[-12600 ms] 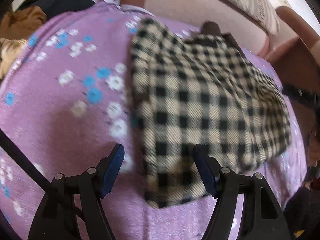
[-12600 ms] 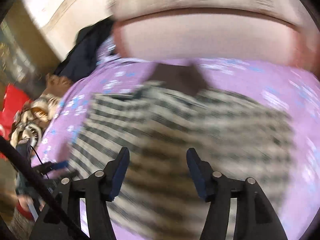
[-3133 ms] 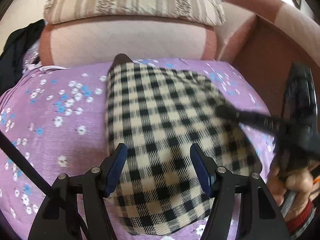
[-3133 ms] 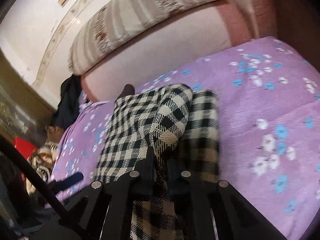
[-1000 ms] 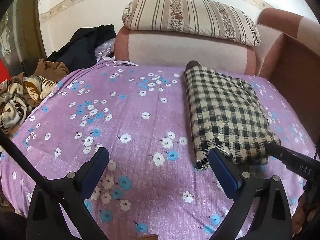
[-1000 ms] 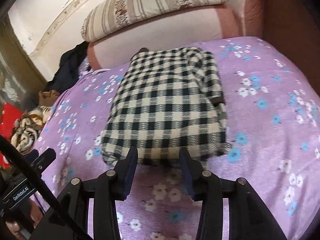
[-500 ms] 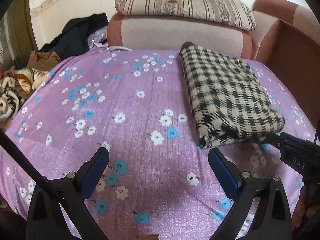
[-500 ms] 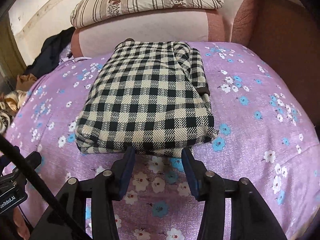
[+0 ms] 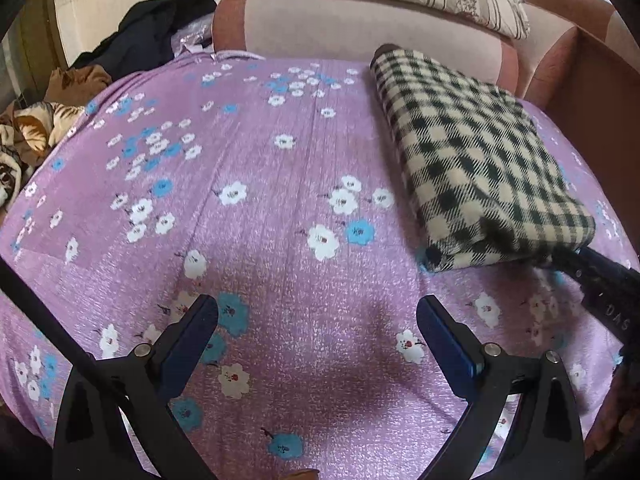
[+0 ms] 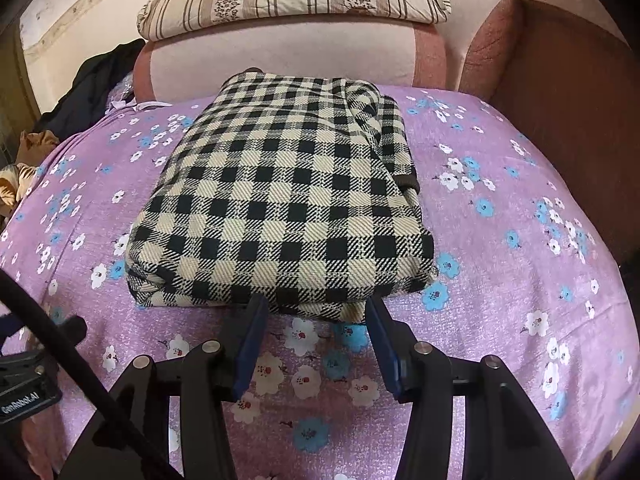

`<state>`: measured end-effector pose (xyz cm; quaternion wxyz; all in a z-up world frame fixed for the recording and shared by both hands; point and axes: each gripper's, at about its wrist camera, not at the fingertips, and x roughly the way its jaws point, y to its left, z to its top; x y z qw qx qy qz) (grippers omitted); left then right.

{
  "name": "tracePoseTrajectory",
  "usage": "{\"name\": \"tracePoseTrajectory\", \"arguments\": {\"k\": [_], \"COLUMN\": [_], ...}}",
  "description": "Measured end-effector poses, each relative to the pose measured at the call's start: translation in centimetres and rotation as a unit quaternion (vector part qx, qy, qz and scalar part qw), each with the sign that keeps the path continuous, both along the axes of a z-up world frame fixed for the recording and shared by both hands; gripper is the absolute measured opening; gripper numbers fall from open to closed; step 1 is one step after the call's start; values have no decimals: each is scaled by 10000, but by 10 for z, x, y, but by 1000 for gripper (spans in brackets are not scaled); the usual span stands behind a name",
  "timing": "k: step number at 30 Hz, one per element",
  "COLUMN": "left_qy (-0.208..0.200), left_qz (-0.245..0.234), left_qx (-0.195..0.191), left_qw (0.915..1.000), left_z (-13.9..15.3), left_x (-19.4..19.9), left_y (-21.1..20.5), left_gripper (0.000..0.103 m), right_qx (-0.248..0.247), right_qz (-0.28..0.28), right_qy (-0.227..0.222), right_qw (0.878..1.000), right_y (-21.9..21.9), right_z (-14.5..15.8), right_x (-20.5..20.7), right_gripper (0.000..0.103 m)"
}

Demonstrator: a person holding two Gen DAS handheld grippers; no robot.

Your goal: Fold large clothes

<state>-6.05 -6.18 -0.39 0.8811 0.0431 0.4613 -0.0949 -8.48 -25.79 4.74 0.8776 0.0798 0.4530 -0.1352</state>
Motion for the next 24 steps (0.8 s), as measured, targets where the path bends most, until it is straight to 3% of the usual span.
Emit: {"name": "tracePoseTrajectory", "arguments": {"k": [7,24], "left_qy": [334,-74], "left_qz": [30,-26], "left_qx": [44,272], "left_qw": [9994,9996], "left_z": [-21,-31], "left_x": [7,-1], "left_y": [-2,-8], "left_gripper": [99,103], "right_qx": [55,-85], "right_qz": [-39,4], "right_qy": [30,13], "right_qw": [10000,10000], "right_y": [-1,1], "right_z": [-3,-5], "right_x": [2,3], "right_gripper": [56,57]}}
